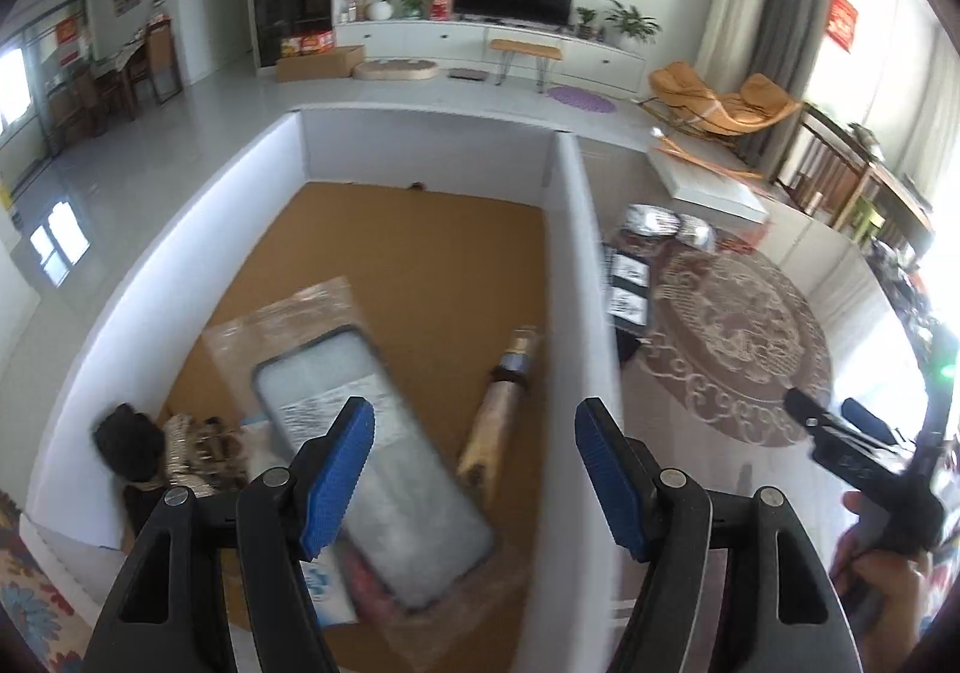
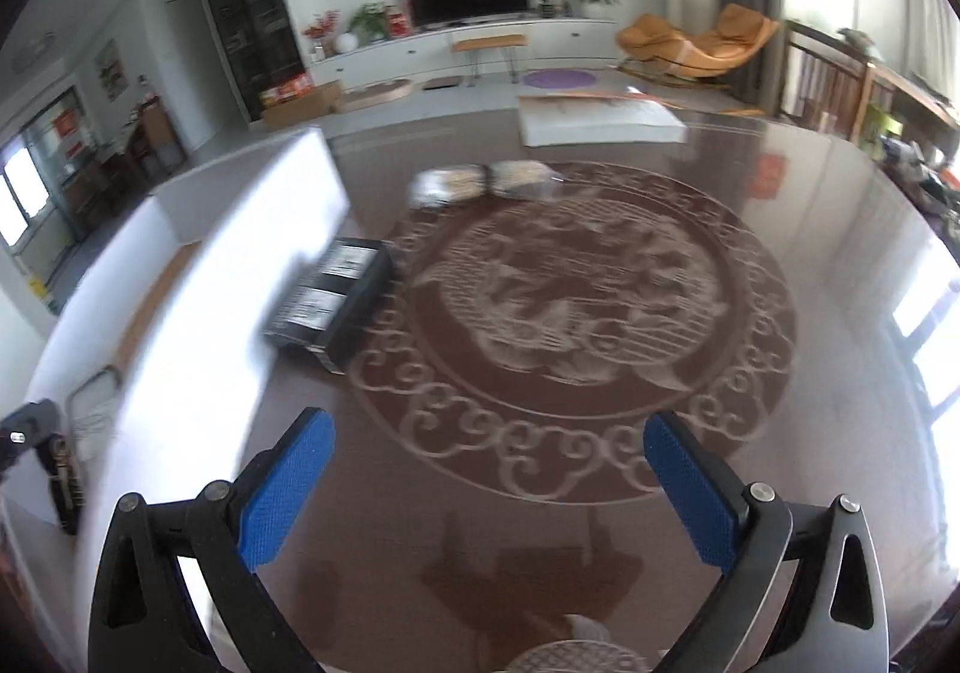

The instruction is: Organize objects

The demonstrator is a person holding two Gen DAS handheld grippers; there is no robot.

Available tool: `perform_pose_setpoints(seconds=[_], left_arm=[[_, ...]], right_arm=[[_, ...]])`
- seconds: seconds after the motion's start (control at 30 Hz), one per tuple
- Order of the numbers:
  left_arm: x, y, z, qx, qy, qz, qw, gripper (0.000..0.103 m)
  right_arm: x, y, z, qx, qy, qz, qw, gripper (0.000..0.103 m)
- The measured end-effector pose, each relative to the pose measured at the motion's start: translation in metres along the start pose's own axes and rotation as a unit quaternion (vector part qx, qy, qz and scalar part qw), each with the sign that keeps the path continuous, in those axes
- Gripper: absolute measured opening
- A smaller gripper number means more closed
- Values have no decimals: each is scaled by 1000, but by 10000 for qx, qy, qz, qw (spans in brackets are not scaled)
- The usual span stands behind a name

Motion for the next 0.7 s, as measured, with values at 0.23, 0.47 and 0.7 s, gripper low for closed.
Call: perform_pose_setpoints(seconds=[0.23,0.47,0.7], left_arm=[[27,133,46,-102,-143,1493,9886,80],[84,150,164,1306,-547,1695,9753,80],[92,132,213,1822,-696,1683,9662,81]], right_arm=[[-23,76,19,-859,277,72,9959,103],[-37,81,8,-656,429,142,9968,103],[-43,63,13,-606,380,-202,9972,103]])
Point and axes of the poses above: each gripper's, at about its wrist camera, not at the fingertips, and z roughly the way its jaws point, y to its right, x to its top, the point moved 3 cm from there along z, roughly the way its jaws point, and after that the axes turned 6 degrees about z, right-handed, at the moved point
